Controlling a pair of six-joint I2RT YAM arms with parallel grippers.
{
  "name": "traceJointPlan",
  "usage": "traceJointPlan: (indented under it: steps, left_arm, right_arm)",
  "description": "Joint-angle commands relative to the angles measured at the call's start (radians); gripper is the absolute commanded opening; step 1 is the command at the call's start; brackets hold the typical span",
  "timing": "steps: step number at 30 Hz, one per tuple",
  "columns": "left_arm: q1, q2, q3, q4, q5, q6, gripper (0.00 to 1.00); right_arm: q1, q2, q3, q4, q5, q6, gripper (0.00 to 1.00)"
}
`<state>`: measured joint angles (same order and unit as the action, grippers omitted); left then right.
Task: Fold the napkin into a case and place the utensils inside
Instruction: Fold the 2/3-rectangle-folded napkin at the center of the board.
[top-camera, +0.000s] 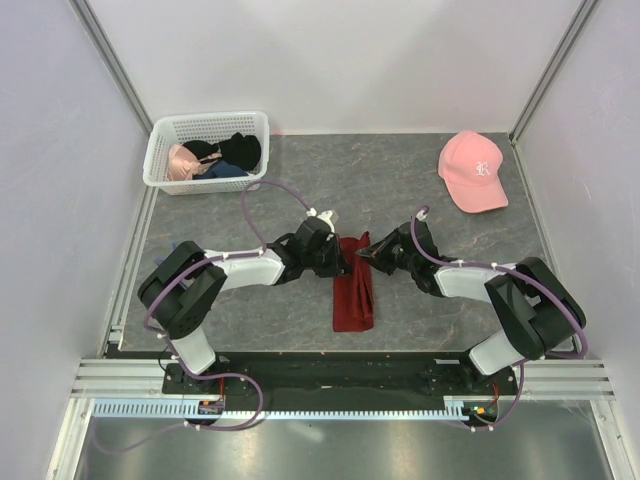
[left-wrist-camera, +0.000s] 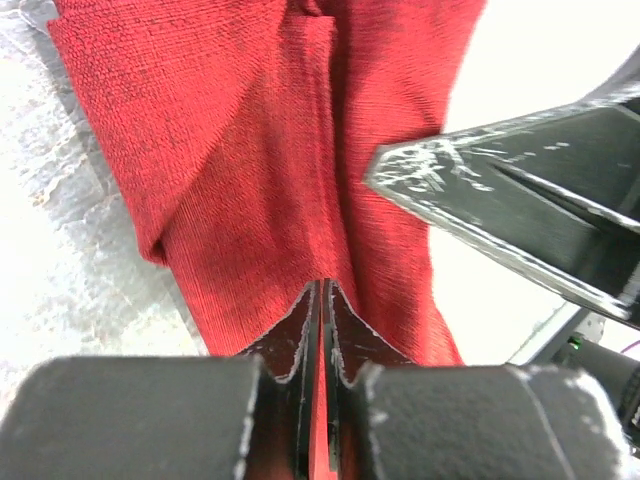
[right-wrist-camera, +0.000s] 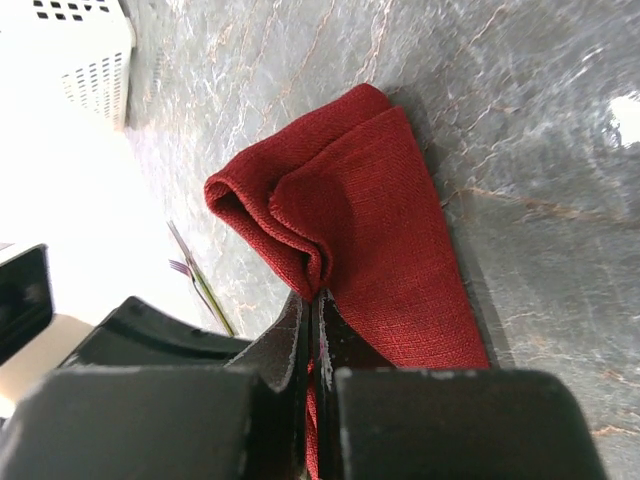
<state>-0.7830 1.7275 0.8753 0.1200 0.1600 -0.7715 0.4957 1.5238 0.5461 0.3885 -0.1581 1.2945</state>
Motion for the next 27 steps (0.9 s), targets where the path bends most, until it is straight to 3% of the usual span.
traceJointPlan:
  steps: [1,14,27]
  left_arm:
    - [-0.004,-0.059,-0.027,-0.034,-0.025,0.0,0.06]
    - [-0.005,0.078,-0.035,0.044,-0.034,-0.002,0.02]
    - [-0.007,-0.115,-0.114,-0.012,-0.083,0.02,0.06]
  right_arm:
    - [0.021,-0.013,0.008,0.029,0.026,0.015,0.0]
    - [0.11,0.041,0.052,0.001,0.117,0.086,0.0]
    - [0.132,0.105,0.084,-0.007,0.192,0.124,0.0]
